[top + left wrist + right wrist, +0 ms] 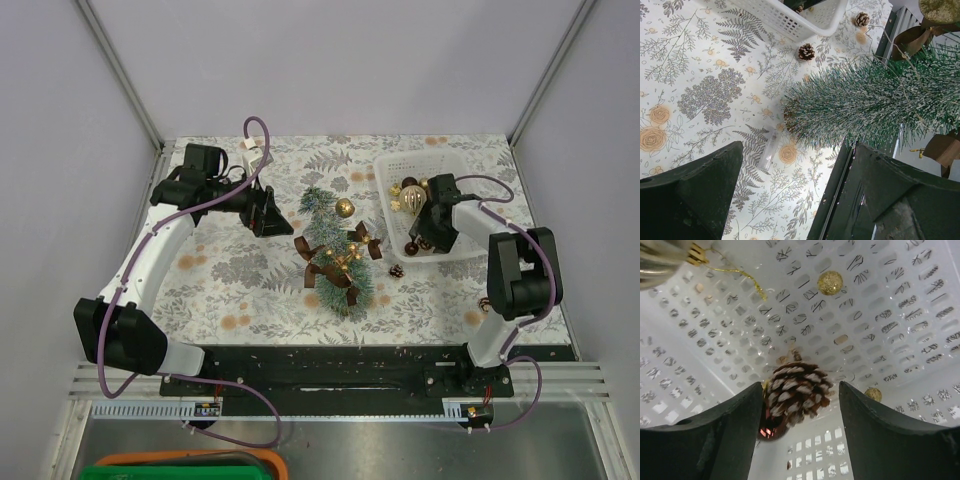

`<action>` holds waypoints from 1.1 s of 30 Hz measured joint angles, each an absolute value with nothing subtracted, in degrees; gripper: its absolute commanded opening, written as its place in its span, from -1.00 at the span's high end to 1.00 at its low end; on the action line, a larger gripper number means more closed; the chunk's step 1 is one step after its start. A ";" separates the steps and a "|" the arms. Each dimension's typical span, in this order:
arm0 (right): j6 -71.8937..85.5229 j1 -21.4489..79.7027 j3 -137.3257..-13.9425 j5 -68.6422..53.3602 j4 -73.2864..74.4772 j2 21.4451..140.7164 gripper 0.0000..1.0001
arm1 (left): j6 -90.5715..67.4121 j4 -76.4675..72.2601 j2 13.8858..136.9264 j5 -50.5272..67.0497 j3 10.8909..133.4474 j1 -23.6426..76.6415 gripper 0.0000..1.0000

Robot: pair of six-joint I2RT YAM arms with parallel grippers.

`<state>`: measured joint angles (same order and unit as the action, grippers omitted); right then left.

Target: Decorate the small christmas tree

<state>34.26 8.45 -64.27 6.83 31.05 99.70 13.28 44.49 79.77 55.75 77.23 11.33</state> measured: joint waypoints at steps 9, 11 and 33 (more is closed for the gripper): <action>33.82 8.45 -64.29 6.50 29.39 101.80 0.24 | 13.30 44.49 79.77 55.68 77.23 11.33 -0.98; 33.69 8.45 -64.29 6.52 29.39 101.73 0.31 | 13.30 44.49 79.77 55.70 77.23 11.33 -0.98; 33.10 8.45 -60.77 -7.55 21.65 71.70 0.44 | 13.30 44.49 79.77 55.68 77.23 11.33 -0.98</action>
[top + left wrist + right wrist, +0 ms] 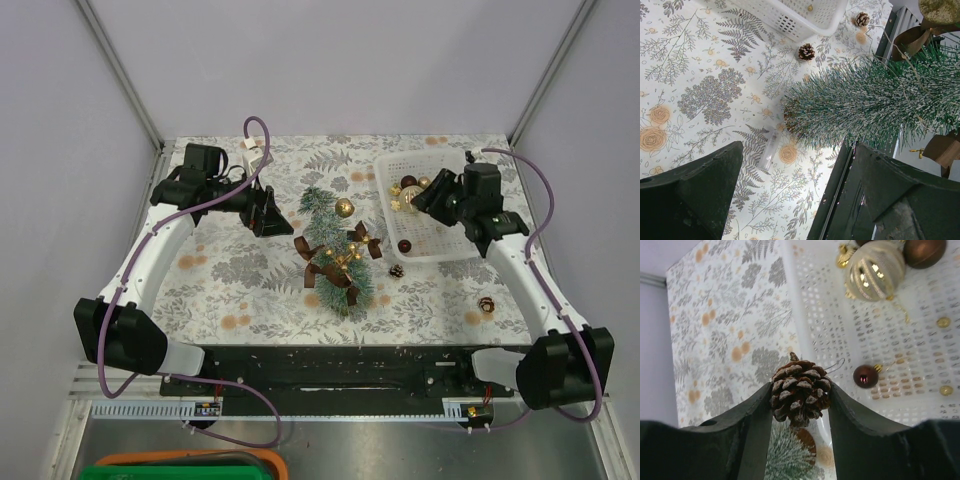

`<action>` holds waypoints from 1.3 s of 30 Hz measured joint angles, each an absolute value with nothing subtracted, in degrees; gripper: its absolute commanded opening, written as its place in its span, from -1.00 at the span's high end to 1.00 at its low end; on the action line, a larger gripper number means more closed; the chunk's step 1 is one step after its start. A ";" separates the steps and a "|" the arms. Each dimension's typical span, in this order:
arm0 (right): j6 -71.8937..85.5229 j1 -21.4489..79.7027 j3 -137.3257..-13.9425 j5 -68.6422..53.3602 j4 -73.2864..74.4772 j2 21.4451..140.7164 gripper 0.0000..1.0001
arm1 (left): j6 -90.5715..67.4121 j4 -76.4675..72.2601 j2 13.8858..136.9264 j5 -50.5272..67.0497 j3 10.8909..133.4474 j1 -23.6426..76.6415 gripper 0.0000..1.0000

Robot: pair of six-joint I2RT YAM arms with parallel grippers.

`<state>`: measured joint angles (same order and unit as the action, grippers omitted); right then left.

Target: Decorate the small christmas tree

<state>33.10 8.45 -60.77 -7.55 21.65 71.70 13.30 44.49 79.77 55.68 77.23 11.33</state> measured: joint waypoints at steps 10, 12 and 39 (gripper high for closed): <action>32.36 8.45 -51.94 -17.39 23.77 63.37 0.44 | 13.32 44.49 79.59 55.70 77.23 11.33 -0.98; 32.12 8.45 -51.96 -16.32 24.40 62.30 0.44 | 13.30 44.49 79.59 55.72 77.23 11.33 -0.98; 35.90 4.51 -83.18 18.11 29.47 108.64 -0.43 | 13.85 45.69 78.61 55.64 77.23 10.94 -0.98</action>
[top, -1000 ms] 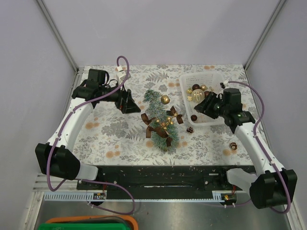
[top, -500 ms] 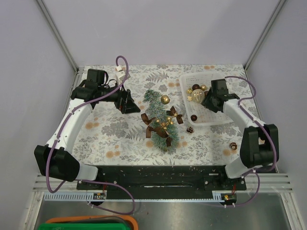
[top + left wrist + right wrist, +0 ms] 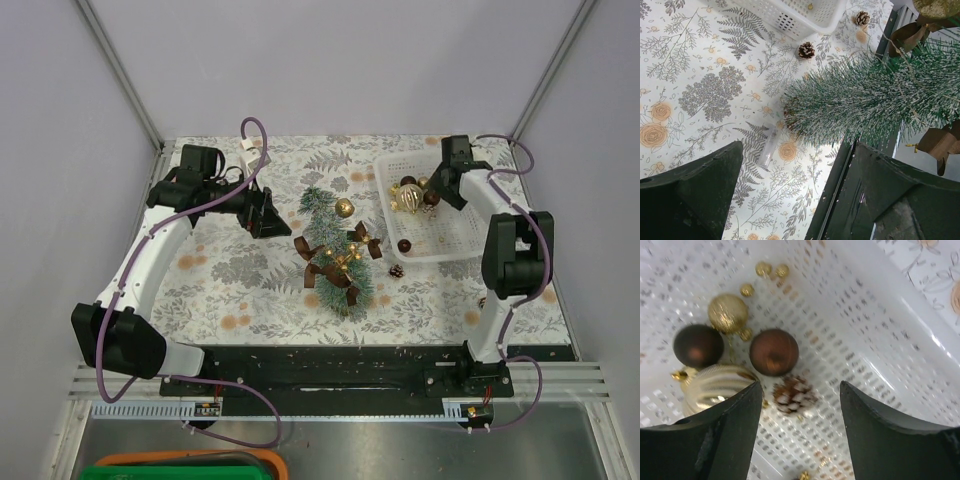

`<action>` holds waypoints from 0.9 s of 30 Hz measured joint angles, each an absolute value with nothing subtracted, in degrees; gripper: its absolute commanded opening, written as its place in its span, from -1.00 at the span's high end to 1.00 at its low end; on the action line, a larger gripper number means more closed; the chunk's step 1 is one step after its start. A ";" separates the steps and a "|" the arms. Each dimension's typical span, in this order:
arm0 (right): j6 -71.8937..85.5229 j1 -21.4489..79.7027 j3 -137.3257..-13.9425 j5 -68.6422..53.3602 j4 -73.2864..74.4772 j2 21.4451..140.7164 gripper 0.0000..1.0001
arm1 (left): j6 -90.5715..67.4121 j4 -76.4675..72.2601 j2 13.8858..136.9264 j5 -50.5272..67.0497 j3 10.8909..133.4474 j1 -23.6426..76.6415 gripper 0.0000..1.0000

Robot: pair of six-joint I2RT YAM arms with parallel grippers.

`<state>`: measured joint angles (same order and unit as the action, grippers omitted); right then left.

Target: Decorate the small christmas tree

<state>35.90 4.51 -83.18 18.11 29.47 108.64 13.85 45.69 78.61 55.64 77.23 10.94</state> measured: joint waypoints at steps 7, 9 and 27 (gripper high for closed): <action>36.64 3.64 -90.61 17.04 29.47 115.83 -0.39 | 14.70 46.68 78.74 55.44 77.23 10.61 -0.98; 37.23 3.64 -90.85 16.25 29.45 117.43 -0.38 | 14.87 46.70 78.87 55.40 77.23 10.55 -0.98; 37.78 3.64 -91.70 14.28 28.45 121.58 -0.04 | 15.25 46.85 78.87 55.24 77.23 10.28 -0.98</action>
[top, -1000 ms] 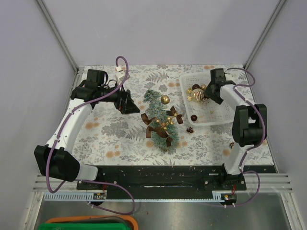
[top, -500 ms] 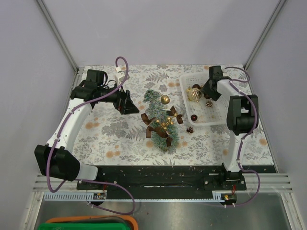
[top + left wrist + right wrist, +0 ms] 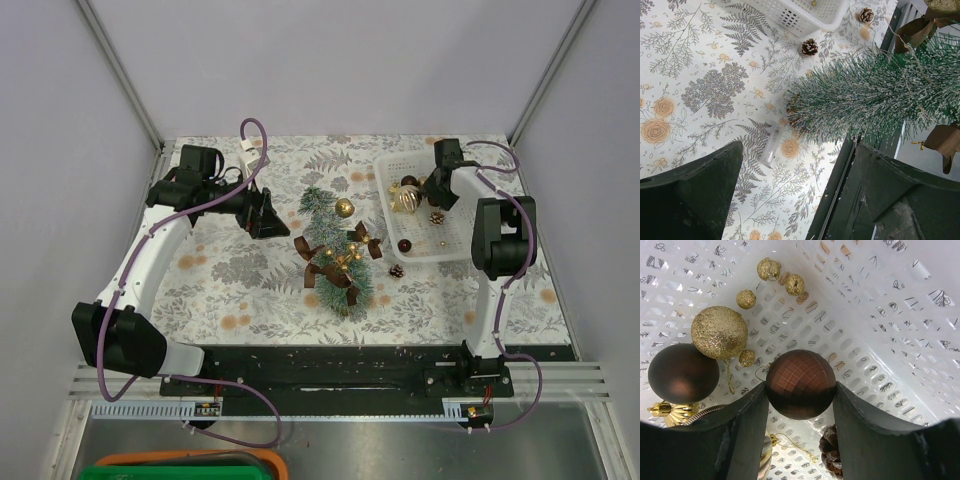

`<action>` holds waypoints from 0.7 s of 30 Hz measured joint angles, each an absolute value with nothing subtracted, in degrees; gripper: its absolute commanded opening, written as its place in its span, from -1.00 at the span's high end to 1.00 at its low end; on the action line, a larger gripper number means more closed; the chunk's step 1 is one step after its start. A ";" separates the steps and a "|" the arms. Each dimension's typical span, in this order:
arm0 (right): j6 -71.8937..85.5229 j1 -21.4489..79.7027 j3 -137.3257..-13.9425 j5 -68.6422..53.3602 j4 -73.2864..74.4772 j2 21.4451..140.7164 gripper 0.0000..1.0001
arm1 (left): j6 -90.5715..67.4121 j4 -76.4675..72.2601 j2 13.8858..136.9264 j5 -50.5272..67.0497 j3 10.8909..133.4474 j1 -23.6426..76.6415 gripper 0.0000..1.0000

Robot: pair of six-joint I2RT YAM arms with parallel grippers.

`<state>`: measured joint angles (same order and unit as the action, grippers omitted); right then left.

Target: Decorate the small christmas tree

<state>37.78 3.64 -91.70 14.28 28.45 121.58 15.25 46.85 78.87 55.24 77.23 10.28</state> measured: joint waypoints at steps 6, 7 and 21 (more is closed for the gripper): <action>36.64 3.64 -91.68 15.46 28.14 121.58 0.16 | 15.25 46.87 78.87 55.24 77.23 10.17 -0.98; 36.49 3.64 -91.66 15.55 28.10 121.58 0.19 | 15.25 46.89 78.87 55.24 77.23 10.15 -0.98; 35.20 3.64 -84.66 15.07 24.75 109.19 0.23 | 15.27 46.89 78.87 55.29 77.23 10.11 -0.98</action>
<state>35.20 3.64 -84.66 15.07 24.75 109.19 15.27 46.89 78.87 55.29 77.23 10.11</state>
